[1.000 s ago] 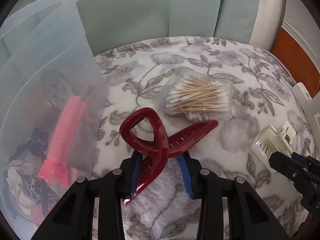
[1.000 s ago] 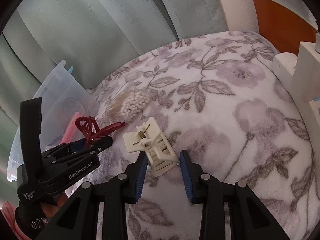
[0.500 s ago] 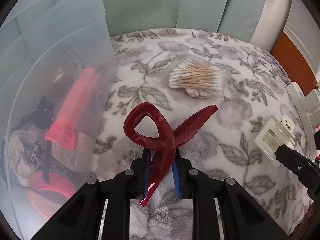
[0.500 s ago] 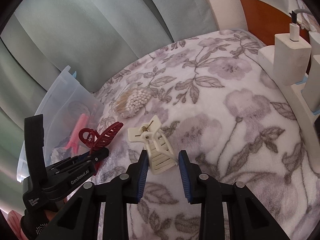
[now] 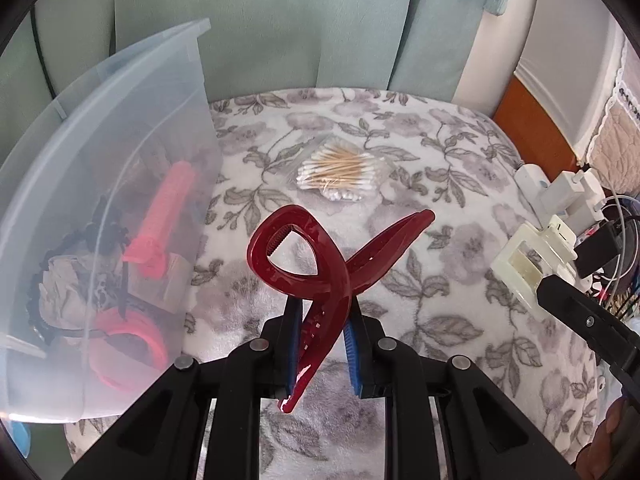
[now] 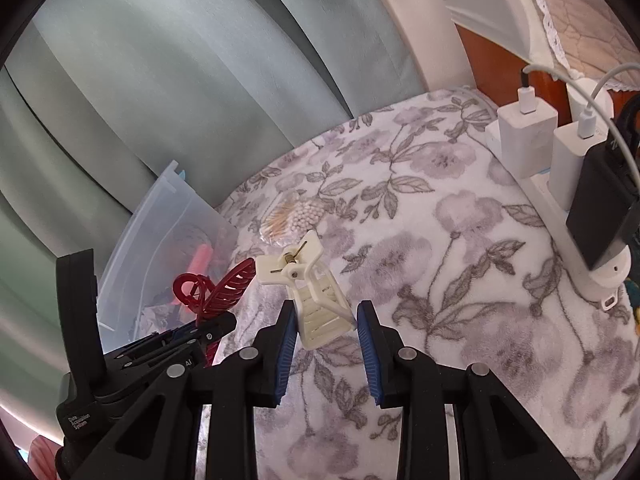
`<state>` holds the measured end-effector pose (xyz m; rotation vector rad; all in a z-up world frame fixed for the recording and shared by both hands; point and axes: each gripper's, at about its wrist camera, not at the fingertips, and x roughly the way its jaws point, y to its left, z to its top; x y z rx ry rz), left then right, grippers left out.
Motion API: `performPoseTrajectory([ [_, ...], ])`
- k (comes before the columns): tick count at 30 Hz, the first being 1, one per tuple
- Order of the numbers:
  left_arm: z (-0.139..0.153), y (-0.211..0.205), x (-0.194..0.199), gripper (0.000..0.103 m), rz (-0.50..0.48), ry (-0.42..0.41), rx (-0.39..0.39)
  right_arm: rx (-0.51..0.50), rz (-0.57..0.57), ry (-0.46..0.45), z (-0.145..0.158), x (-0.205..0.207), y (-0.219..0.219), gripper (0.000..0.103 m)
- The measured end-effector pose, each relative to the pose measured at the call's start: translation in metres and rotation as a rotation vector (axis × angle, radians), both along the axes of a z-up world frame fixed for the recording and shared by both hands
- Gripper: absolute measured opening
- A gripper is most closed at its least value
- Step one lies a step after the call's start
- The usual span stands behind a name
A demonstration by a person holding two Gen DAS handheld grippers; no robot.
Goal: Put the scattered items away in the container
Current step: 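Lift and carry the red claw clip and white clip over the clear box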
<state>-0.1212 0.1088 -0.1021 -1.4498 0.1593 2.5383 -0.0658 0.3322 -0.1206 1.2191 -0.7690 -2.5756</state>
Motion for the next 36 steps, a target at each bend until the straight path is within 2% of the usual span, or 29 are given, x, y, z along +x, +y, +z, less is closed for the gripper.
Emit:
performPoseTrajectory([
  [14,0.093,-0.014,0.043,0.02,-0.02,0.18,0.053,0.004,-0.004,0.184,0.082,0.046,-0.01,0.033],
  [21,0.13,-0.011,0.059,0.02,-0.046,0.263,0.077,0.013,-0.007,0.267,0.116,0.065,-0.012,0.033],
  [31,0.164,-0.021,0.077,0.02,-0.044,0.346,0.12,0.02,-0.004,0.373,0.158,0.086,-0.019,0.033],
  [36,0.173,-0.03,0.08,0.02,-0.03,0.366,0.145,0.033,0.016,0.395,0.172,0.088,-0.028,0.033],
])
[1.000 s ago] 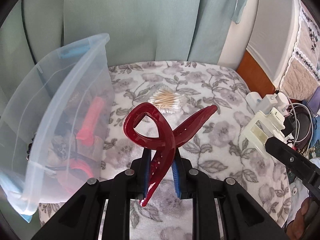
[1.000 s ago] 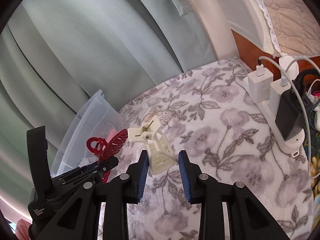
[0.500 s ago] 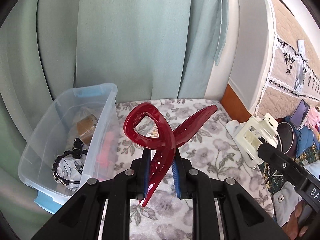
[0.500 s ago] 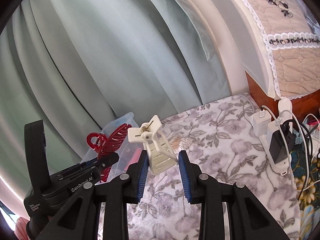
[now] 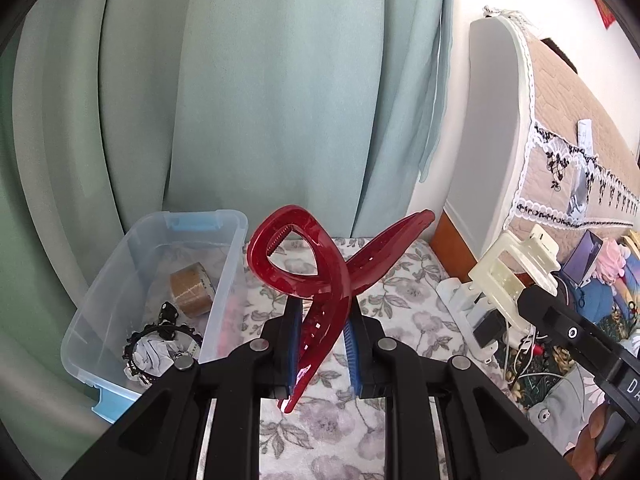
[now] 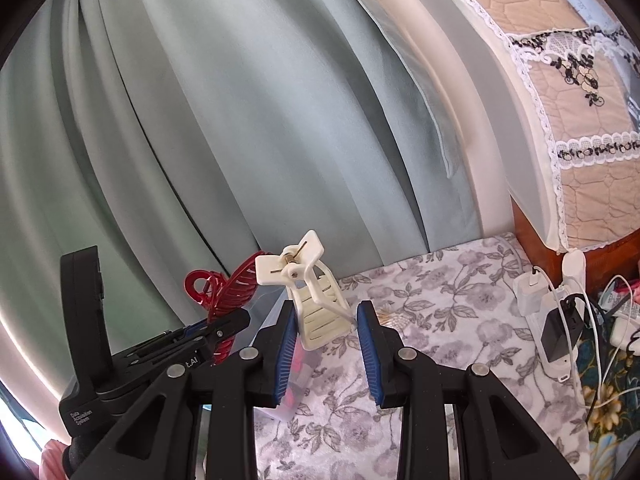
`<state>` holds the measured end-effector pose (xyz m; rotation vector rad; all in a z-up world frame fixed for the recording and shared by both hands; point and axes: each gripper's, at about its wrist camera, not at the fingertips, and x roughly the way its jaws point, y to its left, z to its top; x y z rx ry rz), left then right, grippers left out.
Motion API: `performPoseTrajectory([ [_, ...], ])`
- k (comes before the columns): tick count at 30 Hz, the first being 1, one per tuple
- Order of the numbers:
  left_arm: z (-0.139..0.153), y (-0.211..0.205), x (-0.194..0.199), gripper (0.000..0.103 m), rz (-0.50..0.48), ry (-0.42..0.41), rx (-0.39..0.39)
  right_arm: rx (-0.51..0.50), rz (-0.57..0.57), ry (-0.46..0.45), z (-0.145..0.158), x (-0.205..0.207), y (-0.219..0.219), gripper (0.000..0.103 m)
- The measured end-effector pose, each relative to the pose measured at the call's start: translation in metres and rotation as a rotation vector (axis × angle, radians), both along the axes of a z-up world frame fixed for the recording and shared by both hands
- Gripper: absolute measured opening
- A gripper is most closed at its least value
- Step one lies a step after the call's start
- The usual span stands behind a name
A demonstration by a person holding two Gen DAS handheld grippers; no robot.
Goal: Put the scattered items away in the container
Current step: 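Lift and carry the red claw clip and white clip over the clear box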
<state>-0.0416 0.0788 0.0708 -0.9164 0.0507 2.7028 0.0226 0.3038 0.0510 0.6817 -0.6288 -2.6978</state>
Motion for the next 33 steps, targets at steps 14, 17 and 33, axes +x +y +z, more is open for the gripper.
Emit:
performPoseTrajectory([
  [14,0.005,-0.049,-0.005,0.02,0.078,0.016,0.083,0.046,0.072,0.017,0.019,-0.008,-0.035,0.033],
  [17,0.002,-0.062,-0.009,0.02,0.098,0.01,0.105,0.064,0.09,0.012,0.021,-0.011,-0.047,0.033],
  [33,-0.027,-0.133,-0.031,0.02,0.221,-0.046,0.213,0.17,0.196,-0.042,0.012,-0.038,-0.117,0.033],
])
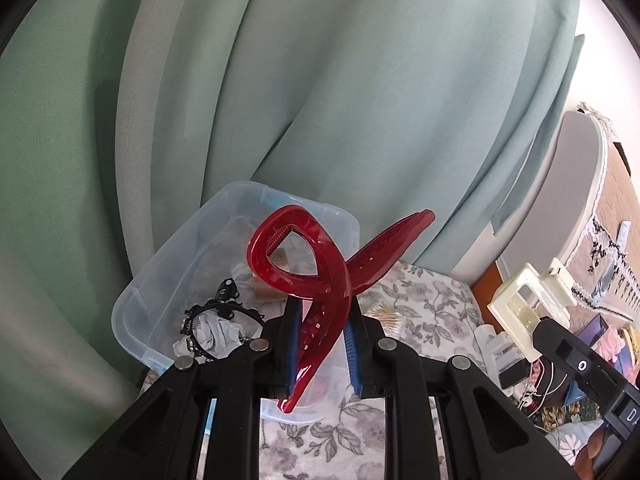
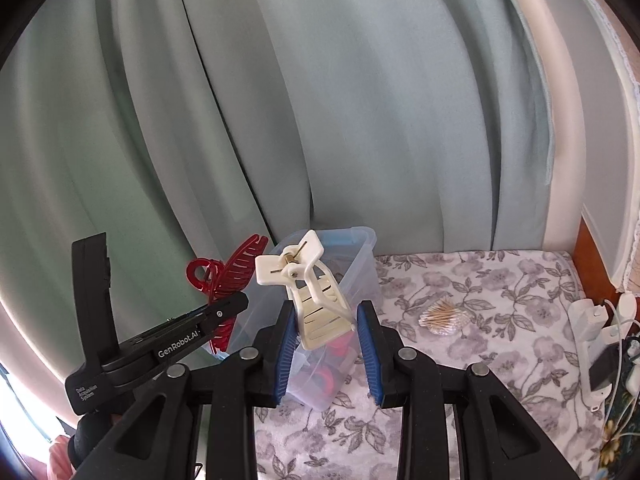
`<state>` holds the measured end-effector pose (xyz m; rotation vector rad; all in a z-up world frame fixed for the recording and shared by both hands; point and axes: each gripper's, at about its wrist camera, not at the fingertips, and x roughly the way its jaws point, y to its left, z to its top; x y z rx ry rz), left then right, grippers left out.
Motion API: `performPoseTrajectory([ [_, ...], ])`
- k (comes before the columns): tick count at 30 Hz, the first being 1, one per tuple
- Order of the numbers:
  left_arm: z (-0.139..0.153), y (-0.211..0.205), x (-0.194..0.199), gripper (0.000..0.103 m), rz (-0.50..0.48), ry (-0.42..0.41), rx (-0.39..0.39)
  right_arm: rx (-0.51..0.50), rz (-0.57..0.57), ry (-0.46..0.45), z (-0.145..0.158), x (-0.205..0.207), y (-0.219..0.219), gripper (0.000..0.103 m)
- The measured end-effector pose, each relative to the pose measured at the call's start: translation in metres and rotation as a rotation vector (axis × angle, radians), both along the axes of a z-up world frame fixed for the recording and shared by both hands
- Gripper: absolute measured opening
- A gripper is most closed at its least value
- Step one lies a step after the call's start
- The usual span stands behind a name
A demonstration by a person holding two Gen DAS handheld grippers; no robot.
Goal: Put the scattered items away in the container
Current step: 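Lift and carry the red claw clip and white clip over the clear box, then open the left tool to drop the claw clip while the right tool drops the white clip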
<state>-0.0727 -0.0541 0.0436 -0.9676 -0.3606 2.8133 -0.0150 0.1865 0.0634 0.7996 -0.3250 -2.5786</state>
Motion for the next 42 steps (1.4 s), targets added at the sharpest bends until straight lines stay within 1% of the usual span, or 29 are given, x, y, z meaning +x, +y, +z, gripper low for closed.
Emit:
performPoseTrajectory([
  [7,-0.008,-0.039,-0.001,0.02,0.06,-0.01,0.038,0.042,0.061,-0.022,-0.007,-0.013,-0.035,0.033],
  [16,-0.013,-0.065,0.003,0.02,0.09,-0.012,0.074,0.084,0.133,-0.05,-0.018,-0.026,-0.076,0.033],
  [21,-0.018,-0.071,0.002,0.02,0.088,-0.021,0.086,0.099,0.156,-0.076,-0.027,-0.033,-0.091,0.033],
  [26,-0.025,-0.072,-0.002,0.02,0.085,-0.04,0.095,0.107,0.17,-0.116,-0.043,-0.042,-0.1,0.033],
  [29,-0.027,-0.071,-0.004,0.02,0.085,-0.048,0.101,0.114,0.172,-0.126,-0.044,-0.038,-0.103,0.033],
  [35,-0.026,-0.07,-0.003,0.02,0.074,-0.058,0.103,0.126,0.173,-0.138,-0.05,-0.048,-0.111,0.033],
  [37,-0.027,-0.07,-0.005,0.029,0.077,-0.071,0.104,0.133,0.182,-0.149,-0.054,-0.05,-0.115,0.034],
  [38,-0.027,-0.069,-0.005,0.048,0.079,-0.079,0.106,0.136,0.194,-0.156,-0.055,-0.05,-0.117,0.034],
  [39,-0.027,-0.07,-0.005,0.062,0.081,-0.078,0.112,0.146,0.201,-0.164,-0.058,-0.051,-0.119,0.037],
  [41,-0.024,-0.07,-0.005,0.064,0.075,-0.064,0.119,0.167,0.205,-0.171,-0.062,-0.052,-0.122,0.054],
  [42,-0.024,-0.068,-0.006,0.066,0.07,-0.064,0.114,0.169,0.206,-0.17,-0.063,-0.051,-0.122,0.058],
])
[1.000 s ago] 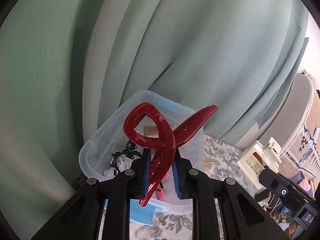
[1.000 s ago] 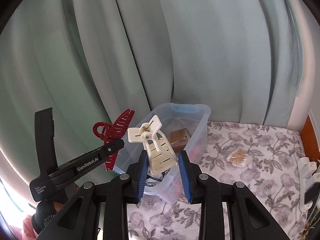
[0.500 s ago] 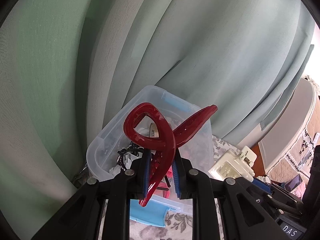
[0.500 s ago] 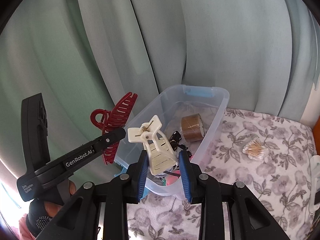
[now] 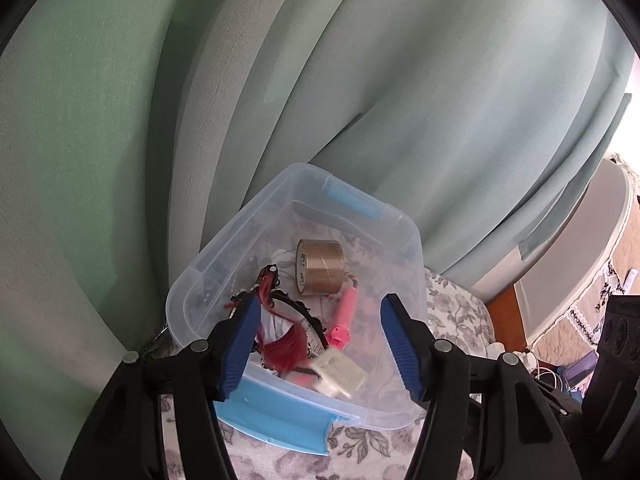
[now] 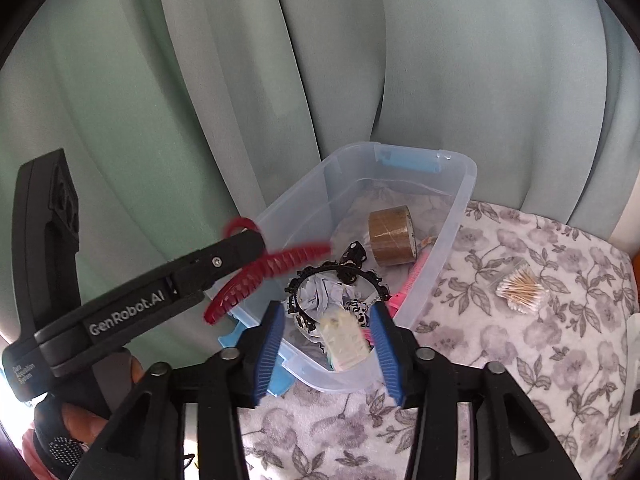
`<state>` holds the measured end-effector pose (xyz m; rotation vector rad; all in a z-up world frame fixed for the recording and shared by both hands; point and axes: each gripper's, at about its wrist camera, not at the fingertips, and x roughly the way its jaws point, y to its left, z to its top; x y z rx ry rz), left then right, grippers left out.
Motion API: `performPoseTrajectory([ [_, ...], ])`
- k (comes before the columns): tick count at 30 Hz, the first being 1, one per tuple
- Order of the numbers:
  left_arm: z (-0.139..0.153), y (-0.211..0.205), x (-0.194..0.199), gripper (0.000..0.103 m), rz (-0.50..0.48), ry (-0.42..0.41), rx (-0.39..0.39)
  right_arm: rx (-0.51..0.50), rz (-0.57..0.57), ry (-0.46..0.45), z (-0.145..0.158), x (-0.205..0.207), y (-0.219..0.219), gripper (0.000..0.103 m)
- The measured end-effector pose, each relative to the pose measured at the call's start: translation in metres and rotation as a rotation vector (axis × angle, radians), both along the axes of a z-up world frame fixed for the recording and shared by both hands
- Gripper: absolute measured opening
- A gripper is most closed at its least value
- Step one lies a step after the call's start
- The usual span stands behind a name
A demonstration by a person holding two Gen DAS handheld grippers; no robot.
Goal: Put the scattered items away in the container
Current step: 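Open the left tool to drop the claw clip while the right tool drops the white clip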
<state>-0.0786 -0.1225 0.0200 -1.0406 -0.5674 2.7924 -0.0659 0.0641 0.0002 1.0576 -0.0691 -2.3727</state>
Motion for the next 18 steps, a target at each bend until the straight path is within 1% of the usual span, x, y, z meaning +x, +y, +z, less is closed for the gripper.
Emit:
performPoseTrajectory([
  [1,-0.001,0.003,0.001,0.067,-0.001,-0.002,-0.007,-0.002,0.001,0.0,-0.001,0.0,0.0,0.06],
  [5,-0.004,-0.005,0.001,0.068,0.0,-0.02,-0.011,-0.003,-0.014,-0.011,-0.003,-0.001,0.004,0.06],
  [18,-0.009,0.009,-0.006,0.07,-0.016,-0.048,-0.039,-0.025,-0.064,-0.036,-0.009,-0.001,0.024,0.061],
])
